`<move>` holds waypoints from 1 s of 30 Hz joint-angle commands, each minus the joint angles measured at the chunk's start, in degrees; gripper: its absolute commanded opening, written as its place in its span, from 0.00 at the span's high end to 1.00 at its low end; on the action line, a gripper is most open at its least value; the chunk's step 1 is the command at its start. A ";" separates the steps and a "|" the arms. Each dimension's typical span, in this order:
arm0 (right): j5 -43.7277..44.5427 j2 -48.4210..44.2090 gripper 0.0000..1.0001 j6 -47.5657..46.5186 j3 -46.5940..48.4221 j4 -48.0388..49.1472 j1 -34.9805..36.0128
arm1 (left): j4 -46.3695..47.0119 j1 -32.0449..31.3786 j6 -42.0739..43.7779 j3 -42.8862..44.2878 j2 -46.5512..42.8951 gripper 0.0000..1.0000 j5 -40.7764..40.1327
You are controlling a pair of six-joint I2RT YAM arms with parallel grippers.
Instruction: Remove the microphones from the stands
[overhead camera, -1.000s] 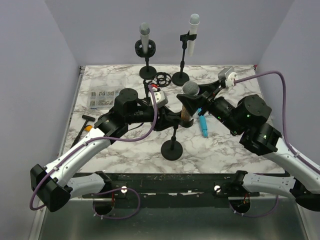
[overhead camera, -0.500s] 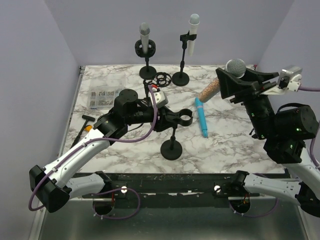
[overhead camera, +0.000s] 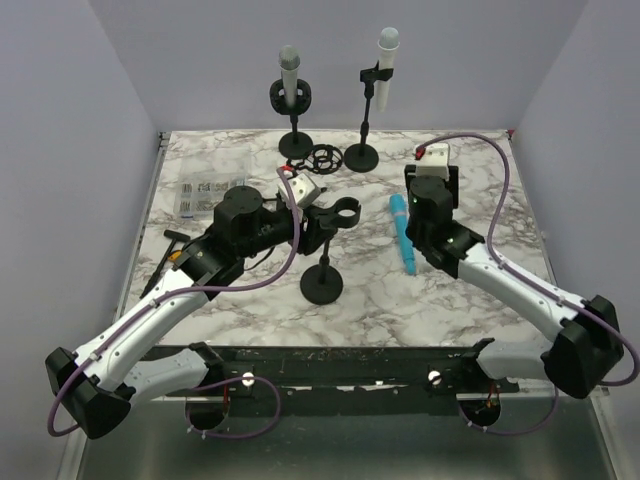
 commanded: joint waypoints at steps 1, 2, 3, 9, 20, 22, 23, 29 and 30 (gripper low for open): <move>-2.72 7.26 0.99 15.29 6.14 -14.12 -10.60 | 2.36 -0.15 -0.87 0.21 -1.22 1.00 -6.02; -5.40 10.07 0.99 15.95 7.77 -16.03 -12.14 | 2.29 -0.18 -1.09 0.30 -1.09 1.00 -5.94; -7.43 12.82 0.99 15.64 9.01 -16.91 -13.32 | 2.22 -0.14 -1.33 0.49 -0.98 0.99 -5.55; -18.69 27.33 0.99 14.95 16.03 -20.16 -21.23 | 2.30 -0.07 -1.50 0.35 -1.70 0.57 -2.96; -39.24 39.50 0.99 12.81 23.08 -26.41 -27.73 | 3.85 0.79 -0.94 -0.93 -5.24 0.22 -2.12; -41.10 40.54 0.99 13.54 23.19 -26.68 -28.75 | 4.14 1.05 -1.05 -1.10 -5.65 0.18 -2.11; -42.18 40.90 0.99 14.07 23.20 -26.68 -29.45 | 4.21 1.14 -1.02 -1.19 -5.85 0.17 -2.06; -49.76 43.57 0.91 14.76 24.91 -27.64 -31.32 | 5.09 1.61 -1.05 -1.81 -6.75 0.14 -2.26; -50.52 44.15 0.90 14.67 25.19 -27.83 -31.38 | 5.11 1.68 -1.14 -1.81 -6.75 0.14 -2.33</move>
